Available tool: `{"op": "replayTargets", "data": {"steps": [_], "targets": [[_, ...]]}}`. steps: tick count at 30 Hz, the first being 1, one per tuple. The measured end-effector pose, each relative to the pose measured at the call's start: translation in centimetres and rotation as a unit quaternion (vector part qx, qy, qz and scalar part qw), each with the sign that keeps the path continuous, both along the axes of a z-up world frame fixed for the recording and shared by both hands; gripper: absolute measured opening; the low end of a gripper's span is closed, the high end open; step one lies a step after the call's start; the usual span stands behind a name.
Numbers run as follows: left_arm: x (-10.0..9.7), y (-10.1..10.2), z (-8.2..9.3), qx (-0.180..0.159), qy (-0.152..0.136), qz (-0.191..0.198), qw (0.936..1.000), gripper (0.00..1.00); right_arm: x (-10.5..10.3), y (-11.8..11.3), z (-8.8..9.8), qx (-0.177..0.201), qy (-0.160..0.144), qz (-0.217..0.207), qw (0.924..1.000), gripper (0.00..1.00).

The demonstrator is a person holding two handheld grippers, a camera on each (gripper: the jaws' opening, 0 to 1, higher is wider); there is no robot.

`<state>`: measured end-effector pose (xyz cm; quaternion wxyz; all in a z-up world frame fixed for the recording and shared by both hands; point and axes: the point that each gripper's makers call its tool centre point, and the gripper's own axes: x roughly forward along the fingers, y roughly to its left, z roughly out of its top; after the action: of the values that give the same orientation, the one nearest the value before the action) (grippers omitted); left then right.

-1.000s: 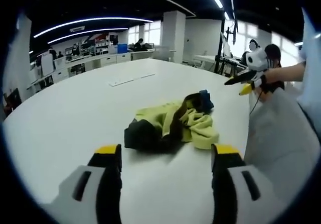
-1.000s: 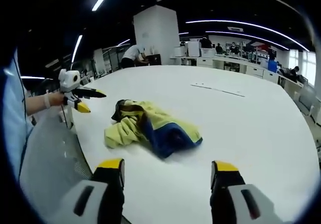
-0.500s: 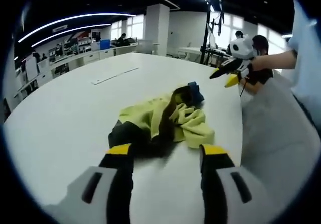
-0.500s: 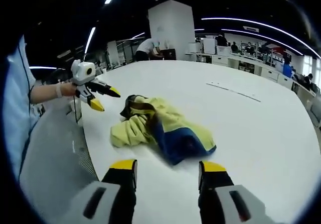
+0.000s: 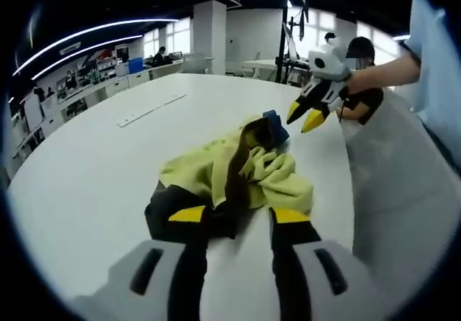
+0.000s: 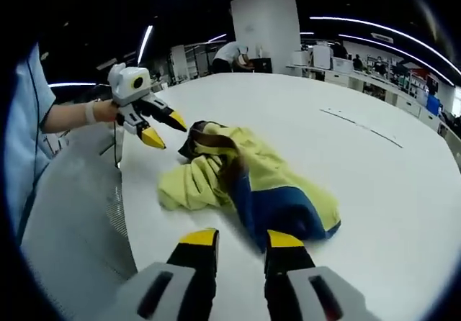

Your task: Fold the garment on the visible template until the final outline fits inside the template.

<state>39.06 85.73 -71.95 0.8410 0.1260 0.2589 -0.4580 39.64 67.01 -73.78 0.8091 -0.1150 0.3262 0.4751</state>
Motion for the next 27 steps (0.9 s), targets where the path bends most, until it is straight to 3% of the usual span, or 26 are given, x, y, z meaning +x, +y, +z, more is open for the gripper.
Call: {"op": "replayTargets", "data": {"steps": [6,10,21,27], "targets": [[0.5,-0.3,-0.8,0.013,-0.003,-0.007,0.9999,0.19,0.5,0.4,-0.6,-0.014,-0.012,0.006,0.9998,0.14],[0.6,-0.1,-1.9,0.03,0.014,-0.003,0.9994,0.14,0.9,0.7,-0.7,-0.019,-0.023,0.005,0.9996,0.09],[0.4,0.3,-3.4,0.048,0.038,0.006,0.9981,0.11,1.2,0.9,-2.2,-0.044,-0.032,0.007,0.9985,0.0],[0.3,0.7,-3.6,0.05,0.041,0.013,0.9978,0.11,1.1,0.7,-1.9,-0.038,-0.032,0.001,0.9988,0.0]]}}
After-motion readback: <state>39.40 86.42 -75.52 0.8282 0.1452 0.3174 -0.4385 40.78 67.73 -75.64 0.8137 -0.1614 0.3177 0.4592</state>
